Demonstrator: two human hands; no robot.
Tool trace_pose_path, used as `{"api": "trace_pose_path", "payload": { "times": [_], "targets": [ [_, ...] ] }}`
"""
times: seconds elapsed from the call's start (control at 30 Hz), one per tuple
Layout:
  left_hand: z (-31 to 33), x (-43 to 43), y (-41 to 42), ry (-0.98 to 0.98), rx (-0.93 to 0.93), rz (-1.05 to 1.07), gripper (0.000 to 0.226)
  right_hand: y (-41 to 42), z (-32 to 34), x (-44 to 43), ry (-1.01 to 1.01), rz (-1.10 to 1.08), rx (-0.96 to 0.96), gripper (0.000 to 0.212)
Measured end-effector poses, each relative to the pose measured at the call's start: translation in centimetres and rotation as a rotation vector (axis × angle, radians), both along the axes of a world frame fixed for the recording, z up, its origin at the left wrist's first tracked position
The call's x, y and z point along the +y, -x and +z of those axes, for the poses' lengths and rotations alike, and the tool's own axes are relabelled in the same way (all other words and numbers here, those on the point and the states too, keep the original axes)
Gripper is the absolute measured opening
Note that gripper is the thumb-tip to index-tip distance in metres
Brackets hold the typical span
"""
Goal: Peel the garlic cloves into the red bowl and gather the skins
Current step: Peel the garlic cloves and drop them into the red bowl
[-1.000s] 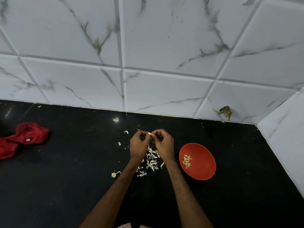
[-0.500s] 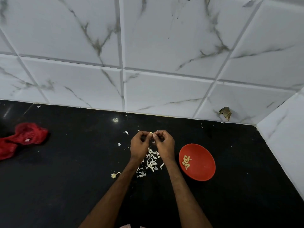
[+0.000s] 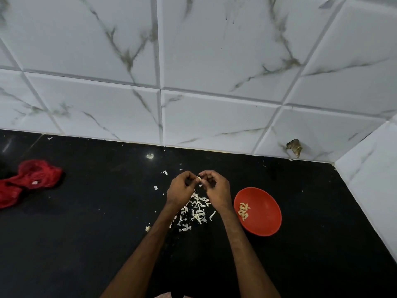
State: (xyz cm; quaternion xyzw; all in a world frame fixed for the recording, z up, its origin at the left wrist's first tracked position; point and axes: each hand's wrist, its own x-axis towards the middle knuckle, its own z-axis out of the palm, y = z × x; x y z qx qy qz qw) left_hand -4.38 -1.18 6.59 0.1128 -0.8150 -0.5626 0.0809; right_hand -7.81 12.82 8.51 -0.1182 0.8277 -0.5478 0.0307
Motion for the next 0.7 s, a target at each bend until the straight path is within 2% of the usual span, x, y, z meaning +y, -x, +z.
{"api": "trace_pose_path", "payload": {
  "times": [0.13,0.27,0.4,0.7],
  "targets": [
    [0.4,-0.7,-0.1,-0.130,0.000,-0.069,0.016,0.0,-0.1,0.1,-0.077,0.063,0.084,0.030],
    [1.0,-1.2,-0.5,-0.143,0.015,-0.135,0.015,-0.1,-0.2,0.1,-0.084,0.038,0.079,0.027],
    [1.0,-1.7,-0.7,-0.109,0.007,-0.181,0.018,-0.4,0.1,0.1,0.013,0.073,0.050,0.029],
    [1.0,-1.4,-0.3,0.000,0.037,-0.106,0.017,-0.2,0.3,0.1,-0.077,0.104,0.145,0.024]
  ]
}}
